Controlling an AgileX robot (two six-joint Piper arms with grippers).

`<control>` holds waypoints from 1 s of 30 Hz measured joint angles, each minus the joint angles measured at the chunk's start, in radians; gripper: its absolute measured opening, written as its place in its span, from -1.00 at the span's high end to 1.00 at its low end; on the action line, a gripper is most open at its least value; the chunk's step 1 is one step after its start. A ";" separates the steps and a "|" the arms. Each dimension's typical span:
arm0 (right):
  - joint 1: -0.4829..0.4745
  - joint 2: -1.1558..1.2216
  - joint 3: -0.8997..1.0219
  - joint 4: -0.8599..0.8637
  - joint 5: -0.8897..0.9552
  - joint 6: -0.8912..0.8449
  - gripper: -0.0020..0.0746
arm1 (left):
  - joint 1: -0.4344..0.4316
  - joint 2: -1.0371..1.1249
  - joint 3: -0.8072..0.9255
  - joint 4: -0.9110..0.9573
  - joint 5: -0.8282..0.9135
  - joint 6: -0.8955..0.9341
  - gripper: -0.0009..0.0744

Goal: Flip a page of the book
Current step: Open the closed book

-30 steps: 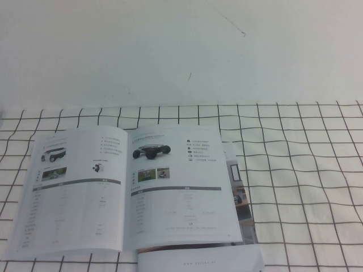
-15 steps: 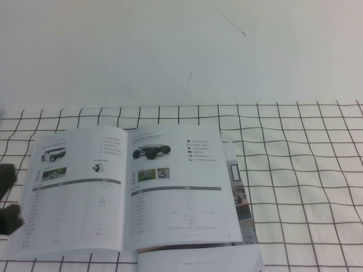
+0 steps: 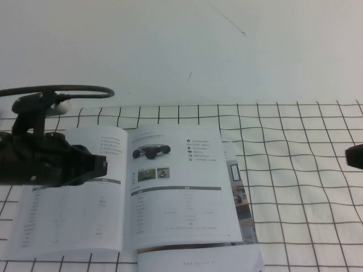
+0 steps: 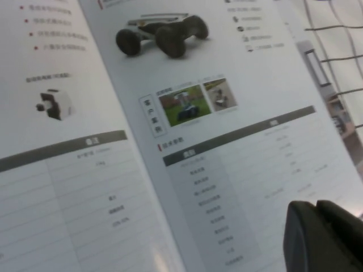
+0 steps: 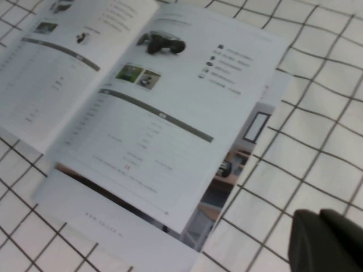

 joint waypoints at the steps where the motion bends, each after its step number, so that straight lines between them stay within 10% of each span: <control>1: 0.007 0.044 0.000 0.041 -0.005 -0.033 0.95 | 0.000 0.032 -0.007 0.000 -0.011 0.004 0.98; 11: 0.339 0.403 -0.044 0.113 -0.218 -0.060 0.95 | 0.000 0.208 -0.023 -0.002 -0.104 0.026 0.98; 18: 0.408 0.635 -0.226 0.117 -0.235 -0.023 0.90 | 0.000 0.237 -0.023 0.022 -0.133 0.019 0.98; 25: 0.410 0.787 -0.406 0.036 -0.178 0.120 -0.03 | 0.000 0.313 -0.023 0.018 -0.134 0.018 0.98; 30: 0.410 0.866 -0.517 -0.086 -0.118 0.267 -0.33 | 0.000 0.364 -0.023 -0.024 -0.141 0.026 0.98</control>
